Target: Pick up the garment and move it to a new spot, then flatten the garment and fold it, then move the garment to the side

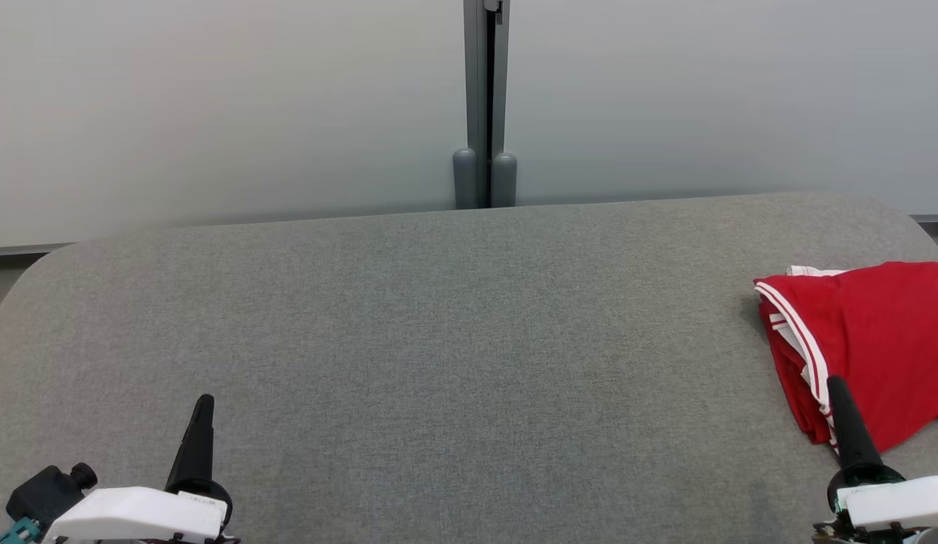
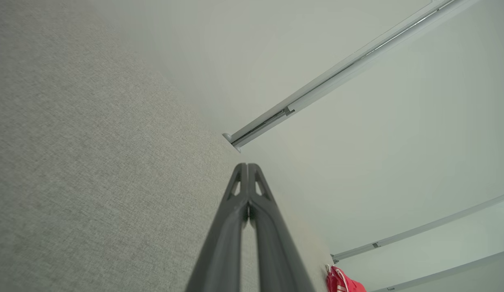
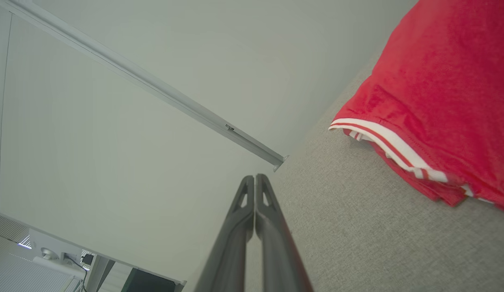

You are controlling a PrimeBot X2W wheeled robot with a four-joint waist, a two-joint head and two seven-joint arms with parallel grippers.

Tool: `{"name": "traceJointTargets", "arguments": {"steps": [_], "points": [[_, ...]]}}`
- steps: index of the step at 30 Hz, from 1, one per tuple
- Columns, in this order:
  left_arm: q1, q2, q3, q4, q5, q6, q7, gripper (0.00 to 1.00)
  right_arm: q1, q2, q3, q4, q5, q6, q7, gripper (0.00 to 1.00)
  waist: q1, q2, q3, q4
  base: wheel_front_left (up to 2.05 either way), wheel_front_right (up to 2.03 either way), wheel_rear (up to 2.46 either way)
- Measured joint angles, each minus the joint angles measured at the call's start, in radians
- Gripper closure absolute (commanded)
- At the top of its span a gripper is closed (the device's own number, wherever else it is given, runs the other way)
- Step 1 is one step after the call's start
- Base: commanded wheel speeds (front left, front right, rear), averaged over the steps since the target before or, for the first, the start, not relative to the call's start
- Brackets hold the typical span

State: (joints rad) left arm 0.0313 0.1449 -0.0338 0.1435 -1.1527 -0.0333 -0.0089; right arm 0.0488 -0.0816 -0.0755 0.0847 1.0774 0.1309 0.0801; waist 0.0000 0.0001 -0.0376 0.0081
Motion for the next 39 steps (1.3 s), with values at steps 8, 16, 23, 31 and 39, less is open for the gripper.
{"name": "traceJointTargets", "arguments": {"steps": [8, 16, 23, 31, 39], "points": [[-0.019, -0.009, 0.017, 0.015, -0.063, -0.011, 0.015, 1.0, -0.02, 0.003, -0.003, 0.023, 0.072, 0.0, 0.001, 1.0, 0.0, 0.0, 0.004, -0.001, 0.0, 0.0, 0.0], [-0.037, -0.024, 0.034, 0.029, -0.133, -0.025, 0.028, 1.0, -0.043, 0.005, -0.007, 0.043, 0.148, 0.0, 0.004, 1.0, 0.0, 0.0, 0.009, -0.002, 0.0, 0.0, 0.0], [-0.049, -0.032, 0.049, 0.04, -0.184, -0.036, 0.041, 1.0, -0.06, 0.008, -0.009, 0.063, 0.211, 0.0, 0.006, 1.0, 0.0, 0.0, 0.013, -0.003, 0.0, 0.0, 0.0], [-0.063, -0.041, 0.065, 0.053, -0.242, -0.05, 0.054, 1.0, -0.078, 0.011, -0.012, 0.083, 0.279, 0.0, 0.011, 1.0, 0.0, 0.0, 0.018, -0.004, 0.0, 0.0, 0.0], [-0.081, -0.053, 0.081, 0.065, -0.297, -0.062, 0.068, 1.0, -0.095, 0.015, -0.015, 0.101, 0.342, 0.0, 0.013, 1.0, 0.0, 0.0, 0.023, -0.005, 0.0, 0.0, 0.0]]}}
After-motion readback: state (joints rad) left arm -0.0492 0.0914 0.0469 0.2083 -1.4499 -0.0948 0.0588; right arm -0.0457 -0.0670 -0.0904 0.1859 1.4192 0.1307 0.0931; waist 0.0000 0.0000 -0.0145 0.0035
